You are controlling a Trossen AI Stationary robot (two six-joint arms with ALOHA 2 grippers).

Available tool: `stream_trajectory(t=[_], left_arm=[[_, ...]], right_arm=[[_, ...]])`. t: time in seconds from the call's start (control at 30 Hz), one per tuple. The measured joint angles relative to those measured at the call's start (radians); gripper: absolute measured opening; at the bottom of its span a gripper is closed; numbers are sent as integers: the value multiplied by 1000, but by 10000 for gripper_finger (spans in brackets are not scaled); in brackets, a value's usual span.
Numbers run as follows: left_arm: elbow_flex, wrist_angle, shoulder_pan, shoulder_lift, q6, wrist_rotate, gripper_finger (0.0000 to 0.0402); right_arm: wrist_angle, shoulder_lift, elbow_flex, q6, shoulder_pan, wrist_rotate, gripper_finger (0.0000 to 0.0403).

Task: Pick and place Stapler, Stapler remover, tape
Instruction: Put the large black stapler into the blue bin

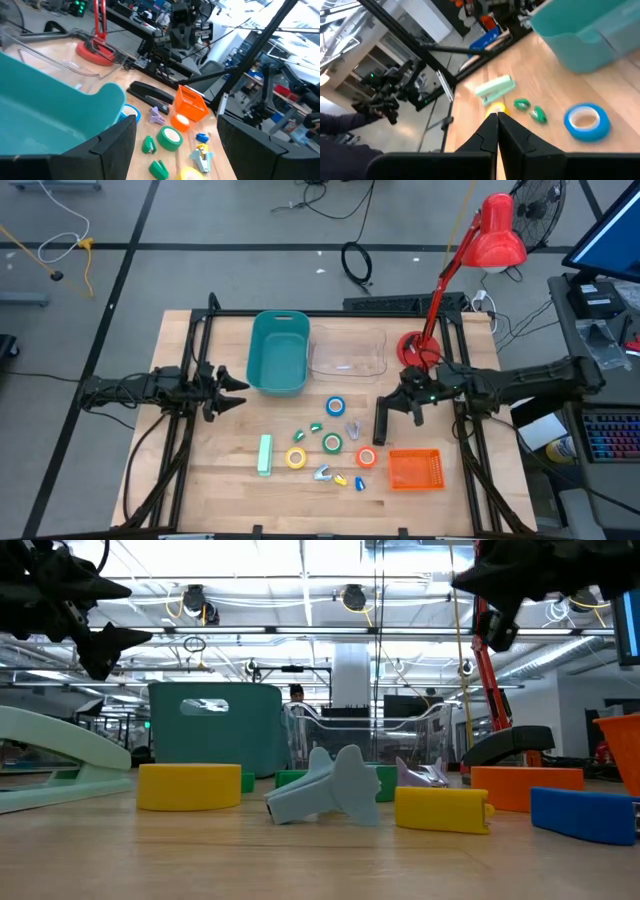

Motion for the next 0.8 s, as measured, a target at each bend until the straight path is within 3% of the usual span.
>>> stream_trajectory(t=[0.33,0.7,0.8], left_arm=[[0,-7,0,0,49,54,283],[0,-10,0,0,187,51,283],[0,-16,0,0,192,51,283]], right_arm=[[-273,184,200,103,69,145,4],[-780,331,399,488,107,174,4],[-839,363,424,600,106,173,4]])
